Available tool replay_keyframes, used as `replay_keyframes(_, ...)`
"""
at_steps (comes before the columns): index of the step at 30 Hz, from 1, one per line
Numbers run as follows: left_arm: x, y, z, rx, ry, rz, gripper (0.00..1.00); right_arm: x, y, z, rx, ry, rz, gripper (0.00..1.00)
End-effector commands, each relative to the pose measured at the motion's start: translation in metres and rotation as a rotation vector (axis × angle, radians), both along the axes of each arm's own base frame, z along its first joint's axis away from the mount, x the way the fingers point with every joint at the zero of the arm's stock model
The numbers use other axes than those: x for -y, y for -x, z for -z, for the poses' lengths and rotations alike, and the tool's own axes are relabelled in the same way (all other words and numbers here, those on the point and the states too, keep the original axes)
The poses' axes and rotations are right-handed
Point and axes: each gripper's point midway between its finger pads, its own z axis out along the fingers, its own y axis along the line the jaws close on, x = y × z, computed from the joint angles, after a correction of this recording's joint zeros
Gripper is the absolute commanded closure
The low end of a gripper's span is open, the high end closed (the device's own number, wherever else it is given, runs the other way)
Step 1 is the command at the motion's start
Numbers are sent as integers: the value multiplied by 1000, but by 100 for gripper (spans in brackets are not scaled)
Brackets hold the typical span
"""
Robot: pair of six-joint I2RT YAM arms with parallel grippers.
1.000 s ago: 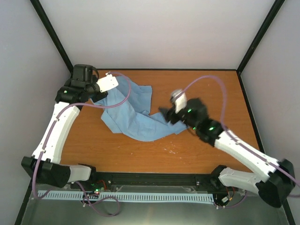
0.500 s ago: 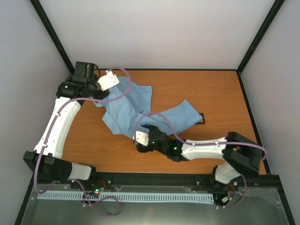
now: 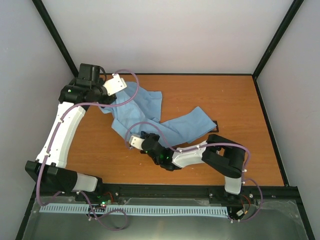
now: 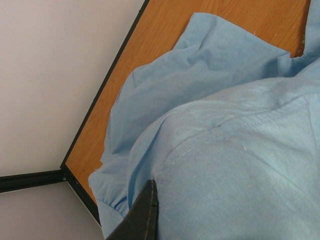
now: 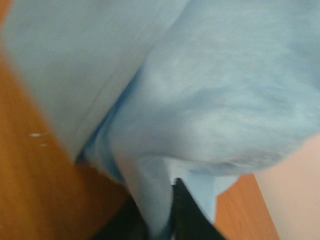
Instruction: Remove the brooch from the garment
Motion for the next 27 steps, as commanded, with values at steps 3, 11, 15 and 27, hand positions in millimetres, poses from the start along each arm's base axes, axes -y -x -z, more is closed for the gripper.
replay_keyframes(3, 1, -4, -20, 49, 28, -10, 99, 43, -31, -89, 44, -258, 185, 97)
replay_keyframes(11, -6, -18, -41, 236, 3, -29, 89, 97, -21, -219, -106, -589, 156, 97)
replay_keyframes(15, -2, -6, -50, 240, 26, 1, 90, 105, -2, -256, -180, -601, 67, 97)
replay_keyframes(27, 16, 80, -95, 160, 112, 184, 68, 121, 59, -340, -438, -759, -123, 97)
